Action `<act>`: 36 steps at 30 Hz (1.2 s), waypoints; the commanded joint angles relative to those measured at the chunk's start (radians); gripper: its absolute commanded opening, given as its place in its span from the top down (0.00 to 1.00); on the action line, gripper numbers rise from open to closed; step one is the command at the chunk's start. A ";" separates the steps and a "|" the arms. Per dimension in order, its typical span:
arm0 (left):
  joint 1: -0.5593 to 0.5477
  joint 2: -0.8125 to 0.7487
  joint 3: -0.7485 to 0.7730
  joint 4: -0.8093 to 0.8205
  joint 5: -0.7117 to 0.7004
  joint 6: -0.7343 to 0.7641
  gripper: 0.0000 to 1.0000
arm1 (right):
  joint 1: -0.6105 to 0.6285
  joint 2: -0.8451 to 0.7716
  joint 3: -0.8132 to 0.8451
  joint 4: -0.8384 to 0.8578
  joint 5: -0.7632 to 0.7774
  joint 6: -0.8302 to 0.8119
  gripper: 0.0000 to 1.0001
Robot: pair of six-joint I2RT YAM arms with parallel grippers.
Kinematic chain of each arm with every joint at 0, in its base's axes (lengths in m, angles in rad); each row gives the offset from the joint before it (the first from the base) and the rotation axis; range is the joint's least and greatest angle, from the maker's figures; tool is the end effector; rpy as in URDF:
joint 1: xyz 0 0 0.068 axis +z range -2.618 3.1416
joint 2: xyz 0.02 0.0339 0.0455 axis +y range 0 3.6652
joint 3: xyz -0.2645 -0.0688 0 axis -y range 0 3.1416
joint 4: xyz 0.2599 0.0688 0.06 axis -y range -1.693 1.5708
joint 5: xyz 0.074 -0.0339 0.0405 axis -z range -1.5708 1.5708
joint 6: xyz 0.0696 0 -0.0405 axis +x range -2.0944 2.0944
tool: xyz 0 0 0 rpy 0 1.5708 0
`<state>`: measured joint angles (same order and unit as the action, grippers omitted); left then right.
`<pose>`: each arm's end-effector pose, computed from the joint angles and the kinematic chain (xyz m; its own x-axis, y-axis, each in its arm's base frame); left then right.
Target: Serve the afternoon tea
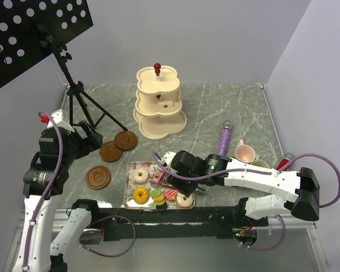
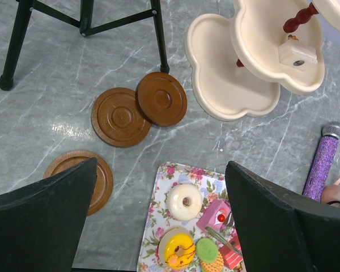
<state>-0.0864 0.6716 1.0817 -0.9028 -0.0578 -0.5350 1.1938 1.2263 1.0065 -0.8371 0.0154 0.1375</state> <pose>0.1536 -0.0093 0.3689 -0.4235 -0.4742 -0.7719 -0.2098 0.8802 -0.4257 0.0997 0.2488 0.2393 -0.4446 -0.7506 -0.4888 -0.8742 0.4826 0.0541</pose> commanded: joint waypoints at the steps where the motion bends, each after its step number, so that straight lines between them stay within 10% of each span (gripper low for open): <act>1: -0.001 0.005 0.012 0.035 -0.008 0.010 0.00 | 0.010 0.002 0.064 0.024 0.023 -0.009 0.48; 17: -0.001 -0.014 -0.005 0.038 -0.010 0.004 0.00 | -0.037 -0.109 0.251 -0.109 0.216 0.085 0.60; 36: -0.003 0.003 0.064 0.016 0.015 0.024 0.00 | -0.473 0.076 0.567 -0.034 0.123 -0.026 0.62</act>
<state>-0.0868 0.6659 1.1095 -0.9024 -0.0570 -0.5312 0.7845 1.2644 1.5059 -0.9230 0.1577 0.1318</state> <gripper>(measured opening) 0.994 0.441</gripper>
